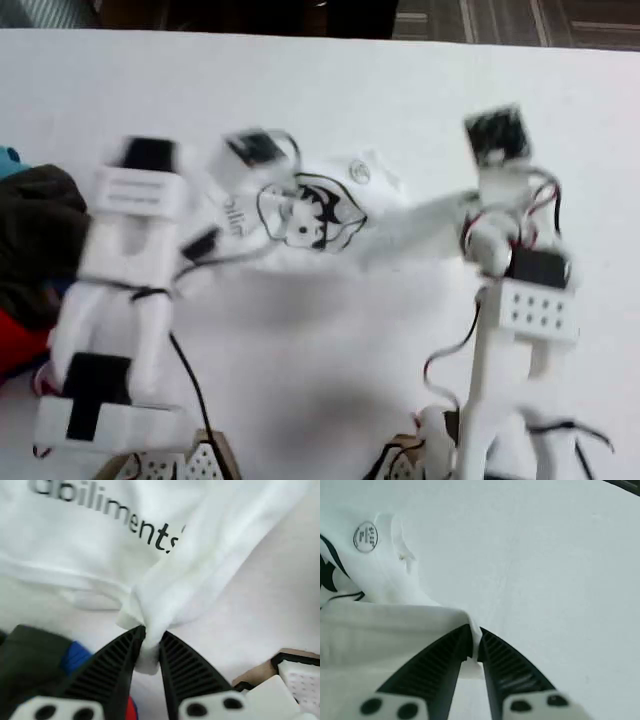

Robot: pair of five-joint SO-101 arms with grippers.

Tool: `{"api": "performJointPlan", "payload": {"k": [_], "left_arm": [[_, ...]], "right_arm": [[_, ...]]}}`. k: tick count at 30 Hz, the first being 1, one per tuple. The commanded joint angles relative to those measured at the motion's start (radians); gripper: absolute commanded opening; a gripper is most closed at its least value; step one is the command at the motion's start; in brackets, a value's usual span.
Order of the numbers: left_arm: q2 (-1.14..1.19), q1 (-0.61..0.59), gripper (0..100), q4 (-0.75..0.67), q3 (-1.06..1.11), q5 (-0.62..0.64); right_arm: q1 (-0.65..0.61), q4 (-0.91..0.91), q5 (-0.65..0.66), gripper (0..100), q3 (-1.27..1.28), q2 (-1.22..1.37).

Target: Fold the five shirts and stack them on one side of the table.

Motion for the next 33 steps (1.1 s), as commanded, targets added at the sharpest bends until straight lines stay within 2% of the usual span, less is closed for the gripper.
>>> {"api": "performJointPlan", "payload": {"k": [1,7,12,18,23,28,33], "left_arm": [[-0.064,-0.107,3,0.038,-0.127,-0.015],[-0.069,-0.207,3,0.034,-0.272,-0.014],[-0.069,-0.215,3,0.035,-0.438,-0.011],[-0.069,-0.212,3,0.037,-0.638,0.107],[-0.094,-0.216,3,0.04,-0.791,0.126],[-0.213,-0.215,3,0.038,-0.82,0.121],[-0.321,-0.219,3,0.038,-0.754,0.12]], "right_arm": [[-0.041,0.151,-0.038,2.1,-0.388,0.133],[-0.088,0.239,-0.04,2.1,-0.779,0.312],[-0.111,0.24,-0.074,2.1,-1.007,0.415],[-0.114,0.331,-0.117,2.1,-1.237,0.418],[-0.107,0.386,-0.115,2.0,-1.432,0.418],[-0.097,0.437,-0.115,2.0,-1.628,0.418],[-0.104,0.512,-0.115,2.0,-1.751,0.418]]}}
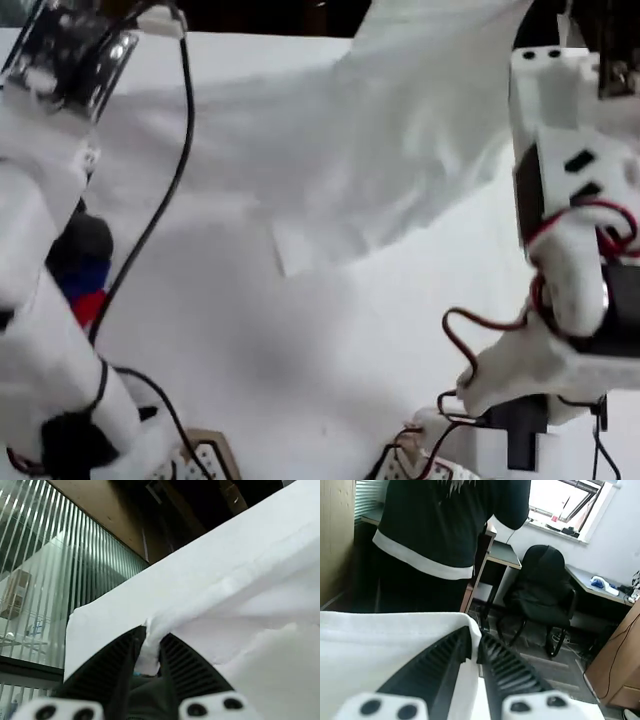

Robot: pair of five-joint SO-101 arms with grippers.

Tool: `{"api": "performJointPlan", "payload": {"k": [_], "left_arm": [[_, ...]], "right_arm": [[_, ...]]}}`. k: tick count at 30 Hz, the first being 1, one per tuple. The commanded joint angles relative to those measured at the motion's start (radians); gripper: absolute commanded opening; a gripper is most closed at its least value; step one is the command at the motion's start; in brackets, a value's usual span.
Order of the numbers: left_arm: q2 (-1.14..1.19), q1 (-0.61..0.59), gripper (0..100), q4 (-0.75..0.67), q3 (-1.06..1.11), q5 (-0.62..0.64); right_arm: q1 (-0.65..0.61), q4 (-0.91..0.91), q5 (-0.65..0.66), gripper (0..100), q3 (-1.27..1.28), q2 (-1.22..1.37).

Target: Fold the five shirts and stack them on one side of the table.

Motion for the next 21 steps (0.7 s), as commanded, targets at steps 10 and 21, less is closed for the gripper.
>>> {"api": "performJointPlan", "payload": {"k": [10,21], "left_arm": [[-0.189,-0.012,3,0.008,0.203,0.002],[-0.189,-0.012,3,-0.199,0.407,0.003]], "right_arm": [[0.004,0.082,0.086,2.0,-0.265,-0.031],[-0.105,0.067,0.143,2.0,-0.204,-0.022]]}}
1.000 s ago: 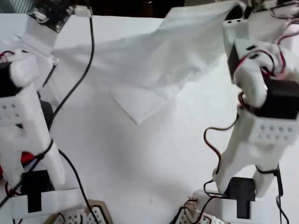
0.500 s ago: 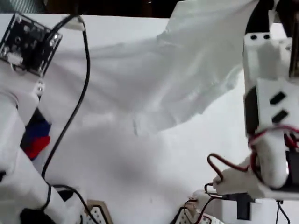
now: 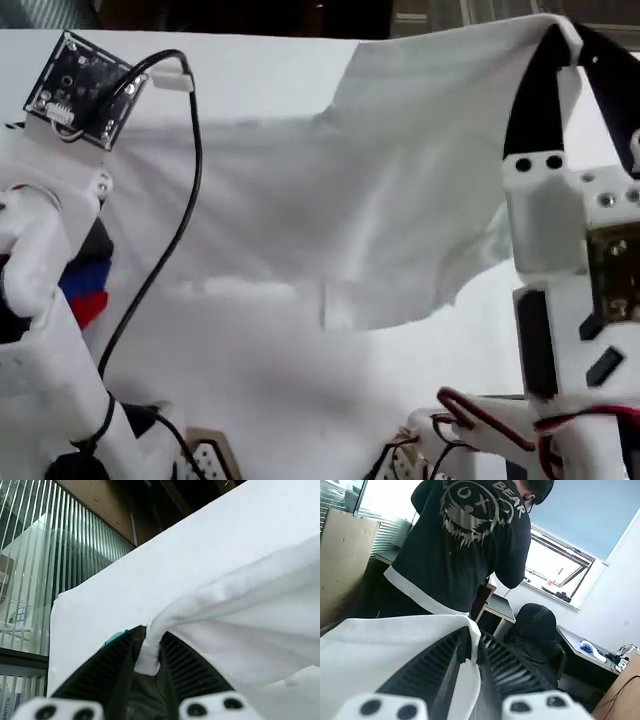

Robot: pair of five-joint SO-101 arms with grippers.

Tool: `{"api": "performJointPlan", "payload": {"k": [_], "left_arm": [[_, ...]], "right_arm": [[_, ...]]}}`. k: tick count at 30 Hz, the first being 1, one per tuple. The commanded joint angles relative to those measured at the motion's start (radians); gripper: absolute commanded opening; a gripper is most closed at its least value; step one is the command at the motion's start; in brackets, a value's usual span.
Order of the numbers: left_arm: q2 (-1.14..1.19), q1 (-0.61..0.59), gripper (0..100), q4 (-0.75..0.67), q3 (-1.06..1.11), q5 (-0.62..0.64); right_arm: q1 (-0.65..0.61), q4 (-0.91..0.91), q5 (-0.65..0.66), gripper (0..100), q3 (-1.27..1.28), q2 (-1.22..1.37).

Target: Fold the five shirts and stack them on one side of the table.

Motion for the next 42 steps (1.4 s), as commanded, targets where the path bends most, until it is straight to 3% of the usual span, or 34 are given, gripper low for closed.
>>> {"api": "performJointPlan", "payload": {"k": [1,18,24,28,31,33,39,42], "left_arm": [[-0.006,-0.009,3,-0.077,0.007,0.003],[-0.006,-0.144,3,-0.209,0.008,-0.051],[-0.006,-0.138,3,-0.201,0.01,-0.014],[-0.005,-0.143,3,-0.199,0.013,-0.009],[-0.005,-0.144,3,-0.181,0.013,-0.012],[-0.005,-0.144,3,-0.161,0.015,-0.012],[-0.006,-0.219,3,-0.176,0.145,-0.06],[-0.014,-0.269,3,-0.226,0.234,-0.063]], "right_arm": [[0.018,-0.074,0.003,2.0,0.049,0.058],[0.252,-0.211,0.081,2.1,0.075,0.159],[0.254,-0.182,0.071,2.1,0.077,0.156],[0.177,-0.077,-0.058,2.1,0.081,0.163],[0.054,0.11,-0.292,2.5,0.176,0.209],[-0.036,0.142,-0.407,3.4,0.322,0.274],[-0.292,0.104,-0.414,22.1,0.667,0.499],[-0.39,0.102,-0.414,21.0,0.683,0.564]]}}
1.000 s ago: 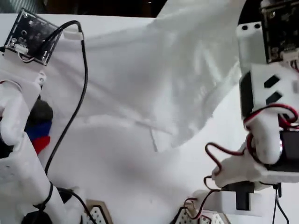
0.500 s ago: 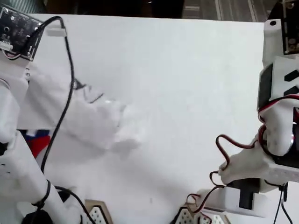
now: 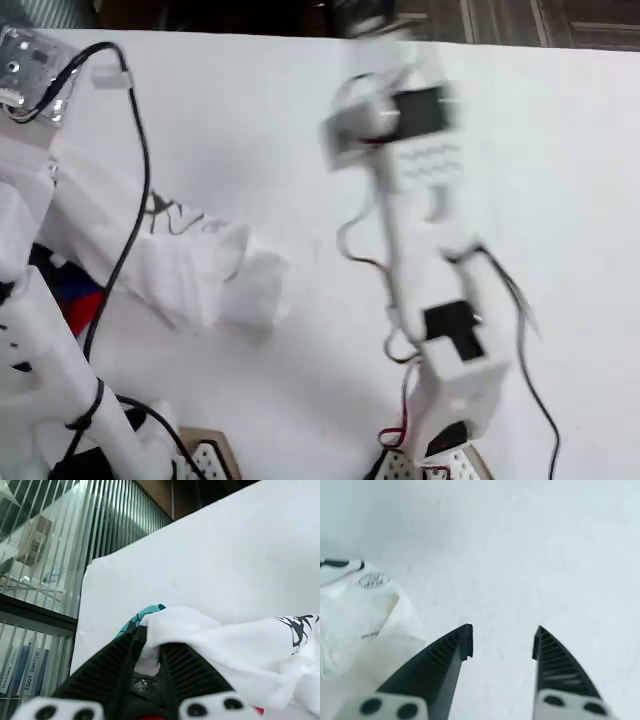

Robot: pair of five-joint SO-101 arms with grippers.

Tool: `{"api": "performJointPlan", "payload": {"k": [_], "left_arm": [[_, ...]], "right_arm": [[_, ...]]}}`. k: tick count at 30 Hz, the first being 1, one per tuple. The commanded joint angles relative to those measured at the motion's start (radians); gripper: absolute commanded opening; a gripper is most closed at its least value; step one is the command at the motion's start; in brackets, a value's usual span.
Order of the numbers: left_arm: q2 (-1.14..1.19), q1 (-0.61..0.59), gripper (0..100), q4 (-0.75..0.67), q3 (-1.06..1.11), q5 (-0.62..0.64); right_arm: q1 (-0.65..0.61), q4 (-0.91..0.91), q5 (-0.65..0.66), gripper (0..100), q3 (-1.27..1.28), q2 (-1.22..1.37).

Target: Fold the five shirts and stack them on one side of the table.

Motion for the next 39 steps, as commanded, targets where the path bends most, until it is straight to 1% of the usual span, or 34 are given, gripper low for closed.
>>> {"api": "performJointPlan", "payload": {"k": [1,5,8,11,13,17,20,25,28,29,31,32,33,34,37,39], "left_arm": [[-0.015,-0.052,3,-0.06,0.07,-0.009],[-0.015,-0.061,3,-0.08,0.107,-0.009],[-0.015,-0.06,3,-0.08,0.107,-0.009],[-0.006,-0.071,3,-0.078,0.119,-0.012],[-0.006,-0.114,3,-0.091,0.17,-0.017],[-0.012,-0.206,3,-0.183,0.335,-0.083],[-0.015,-0.241,3,-0.256,0.418,-0.091],[-0.015,-0.239,3,-0.264,0.438,-0.092],[-0.009,-0.218,3,-0.262,0.44,-0.087],[-0.009,-0.21,3,-0.261,0.441,-0.086],[-0.014,-0.186,3,-0.261,0.461,-0.086],[-0.015,-0.167,3,-0.258,0.47,-0.086],[-0.015,-0.155,3,-0.256,0.478,-0.086],[-0.015,-0.141,3,-0.256,0.487,-0.086],[-0.015,-0.098,3,-0.256,0.524,-0.083],[-0.015,-0.057,3,-0.256,0.558,-0.049]], "right_arm": [[-0.122,-0.008,-0.012,20.0,0.008,0.041],[-0.294,-0.025,-0.02,19.4,0.009,0.077],[-0.384,-0.101,-0.02,19.4,0.041,0.125],[-0.437,-0.186,-0.02,19.4,0.084,0.2],[-0.455,-0.211,-0.02,19.4,0.098,0.254],[-0.469,-0.223,-0.015,19.4,0.1,0.361],[-0.455,-0.229,-0.012,19.4,0.095,0.45],[-0.412,-0.211,-0.011,19.3,0.095,0.564],[-0.394,-0.179,-0.003,18.0,0.095,0.593],[-0.389,-0.171,0.02,14.8,0.095,0.596],[-0.374,-0.165,0.075,2.2,0.095,0.598],[-0.357,-0.163,0.086,1.2,0.097,0.593],[-0.334,-0.162,0.087,3.6,0.095,0.593],[-0.306,-0.162,0.094,2.2,0.092,0.591],[-0.194,-0.159,0.1,2.2,0.051,0.593],[-0.111,-0.162,0.158,2.1,0.0,0.593]]}}
